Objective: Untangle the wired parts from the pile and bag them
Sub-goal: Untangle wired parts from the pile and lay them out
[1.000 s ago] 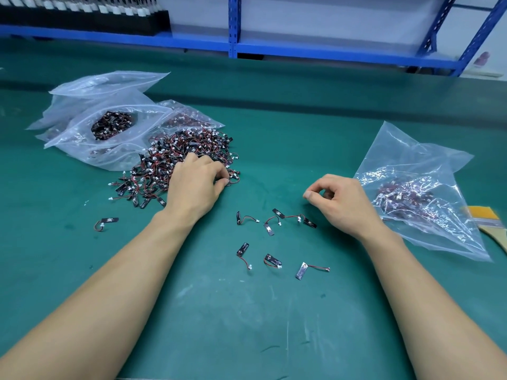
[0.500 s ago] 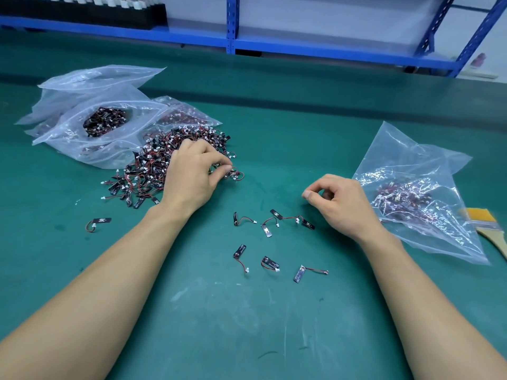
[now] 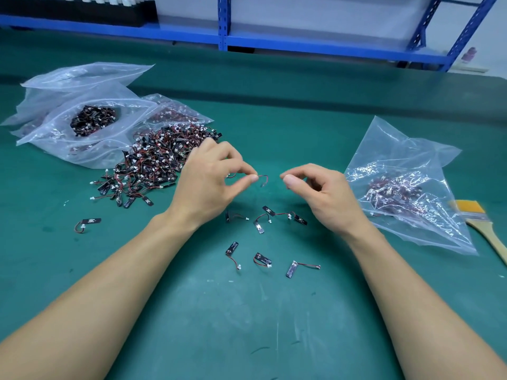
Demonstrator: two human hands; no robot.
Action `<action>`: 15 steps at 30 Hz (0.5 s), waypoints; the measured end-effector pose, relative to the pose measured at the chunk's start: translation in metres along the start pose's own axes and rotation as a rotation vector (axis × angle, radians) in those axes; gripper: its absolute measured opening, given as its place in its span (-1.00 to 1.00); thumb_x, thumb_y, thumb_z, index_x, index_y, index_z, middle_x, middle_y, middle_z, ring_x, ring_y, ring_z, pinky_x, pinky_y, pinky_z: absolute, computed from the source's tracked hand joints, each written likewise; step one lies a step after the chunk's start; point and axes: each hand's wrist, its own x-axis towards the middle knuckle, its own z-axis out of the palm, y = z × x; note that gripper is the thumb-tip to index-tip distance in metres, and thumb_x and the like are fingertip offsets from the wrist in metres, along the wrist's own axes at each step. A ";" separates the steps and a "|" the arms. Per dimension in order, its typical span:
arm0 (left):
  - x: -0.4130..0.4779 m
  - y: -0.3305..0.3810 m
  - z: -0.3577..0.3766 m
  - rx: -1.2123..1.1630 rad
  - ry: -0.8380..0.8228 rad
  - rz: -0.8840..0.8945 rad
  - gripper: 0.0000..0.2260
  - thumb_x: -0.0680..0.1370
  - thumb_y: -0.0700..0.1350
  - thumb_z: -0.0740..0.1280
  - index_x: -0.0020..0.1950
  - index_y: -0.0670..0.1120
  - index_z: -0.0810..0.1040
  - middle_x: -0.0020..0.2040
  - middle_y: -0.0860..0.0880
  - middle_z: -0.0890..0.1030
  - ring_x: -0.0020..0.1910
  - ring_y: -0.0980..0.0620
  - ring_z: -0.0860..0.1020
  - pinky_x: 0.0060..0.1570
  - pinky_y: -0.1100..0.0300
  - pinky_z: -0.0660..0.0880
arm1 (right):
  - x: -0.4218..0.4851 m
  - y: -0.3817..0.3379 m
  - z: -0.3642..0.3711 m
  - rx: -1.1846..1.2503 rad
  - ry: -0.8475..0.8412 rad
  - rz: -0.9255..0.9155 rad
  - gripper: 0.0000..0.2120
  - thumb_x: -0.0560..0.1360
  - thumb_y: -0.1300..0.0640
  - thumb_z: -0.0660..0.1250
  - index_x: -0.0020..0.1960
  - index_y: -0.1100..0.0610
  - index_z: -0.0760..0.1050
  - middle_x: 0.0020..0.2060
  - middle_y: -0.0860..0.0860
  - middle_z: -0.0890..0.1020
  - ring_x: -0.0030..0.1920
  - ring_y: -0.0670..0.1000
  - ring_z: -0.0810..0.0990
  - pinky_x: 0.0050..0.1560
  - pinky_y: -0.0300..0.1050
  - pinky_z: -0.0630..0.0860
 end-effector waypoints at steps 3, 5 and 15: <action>-0.001 0.012 0.004 -0.026 -0.011 0.079 -0.87 0.53 0.05 0.44 -0.09 0.03 0.72 -0.19 0.04 0.53 -0.16 0.00 0.36 -0.15 -0.09 0.43 | -0.002 -0.004 0.005 0.061 -0.067 -0.008 -0.88 0.48 -0.06 0.44 -0.05 -0.04 0.67 -0.28 -0.22 0.64 -0.43 -0.05 0.32 -0.34 -0.28 0.32; -0.002 0.015 0.005 -0.033 -0.023 0.105 -0.88 0.53 0.05 0.44 -0.08 0.04 0.72 -0.19 0.05 0.52 -0.17 0.00 0.36 -0.15 -0.08 0.43 | -0.002 -0.003 0.004 0.084 -0.096 -0.011 -0.93 0.51 0.08 0.48 -0.04 0.07 0.69 -0.26 -0.08 0.70 -0.39 0.19 0.38 -0.35 -0.08 0.36; -0.003 -0.008 -0.003 0.037 -0.026 0.024 -0.82 0.54 0.04 0.43 0.05 -0.01 0.71 -0.09 0.01 0.59 -0.11 -0.08 0.44 -0.05 -0.09 0.45 | 0.003 0.001 -0.022 0.104 0.010 0.154 -0.86 0.50 0.21 0.46 -0.24 0.12 0.66 -0.40 -0.02 0.68 -0.38 -0.08 0.48 -0.34 -0.25 0.37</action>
